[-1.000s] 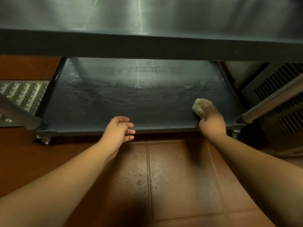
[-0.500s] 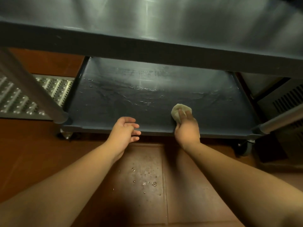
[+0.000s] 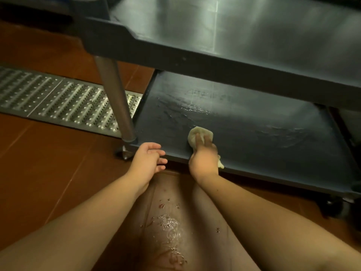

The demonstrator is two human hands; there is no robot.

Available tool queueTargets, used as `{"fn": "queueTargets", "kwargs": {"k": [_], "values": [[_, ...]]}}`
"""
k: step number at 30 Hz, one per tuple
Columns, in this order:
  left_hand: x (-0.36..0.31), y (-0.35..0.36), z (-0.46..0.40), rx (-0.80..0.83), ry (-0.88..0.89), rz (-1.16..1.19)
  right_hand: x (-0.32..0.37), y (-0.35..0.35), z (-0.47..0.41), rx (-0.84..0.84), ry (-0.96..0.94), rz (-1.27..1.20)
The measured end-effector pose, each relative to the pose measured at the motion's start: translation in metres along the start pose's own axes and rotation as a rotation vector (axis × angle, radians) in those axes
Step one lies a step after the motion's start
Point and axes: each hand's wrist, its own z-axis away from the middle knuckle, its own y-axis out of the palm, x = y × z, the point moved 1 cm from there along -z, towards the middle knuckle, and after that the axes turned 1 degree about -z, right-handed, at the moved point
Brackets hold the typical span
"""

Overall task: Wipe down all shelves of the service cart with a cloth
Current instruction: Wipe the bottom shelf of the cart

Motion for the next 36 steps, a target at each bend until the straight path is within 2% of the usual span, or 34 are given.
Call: {"fn": "queueTargets", "kwargs": {"k": [7, 11, 13, 17, 20, 26, 29, 32, 36], "values": [[0.007, -0.051, -0.005, -0.100, -0.033, 0.054, 0.085, 0.022, 0.000, 0.074, -0.077, -0.044], [0.002, -0.073, -0.009, -0.134, -0.025, 0.088, 0.134, 0.037, -0.001, 0.094, -0.192, -0.066], [0.000, -0.081, -0.010, -0.138, -0.015, 0.097, 0.149, 0.039, -0.003, 0.124, -0.260, -0.076], [-0.005, -0.083, -0.012, -0.151, -0.007, 0.092, 0.153, 0.035, -0.012, 0.213, -0.268, -0.148], [-0.009, -0.071, -0.010, -0.164, 0.010, 0.085, 0.139, 0.030, -0.014, 0.217, -0.279, -0.389], [-0.006, -0.009, 0.002, -0.052, 0.027, -0.017, 0.074, -0.012, -0.008, 0.064, -0.202, -0.719], [-0.007, 0.030, 0.006, 0.005, 0.030, -0.043, 0.024, -0.041, -0.001, 0.021, -0.202, -0.716], [-0.011, 0.071, 0.016, 0.052, 0.040, -0.073, -0.029, -0.079, 0.006, 0.042, -0.176, -0.681], [-0.007, 0.128, 0.030, 0.159, -0.030, -0.116, -0.088, -0.129, 0.015, 0.124, -0.117, -0.775]]}}
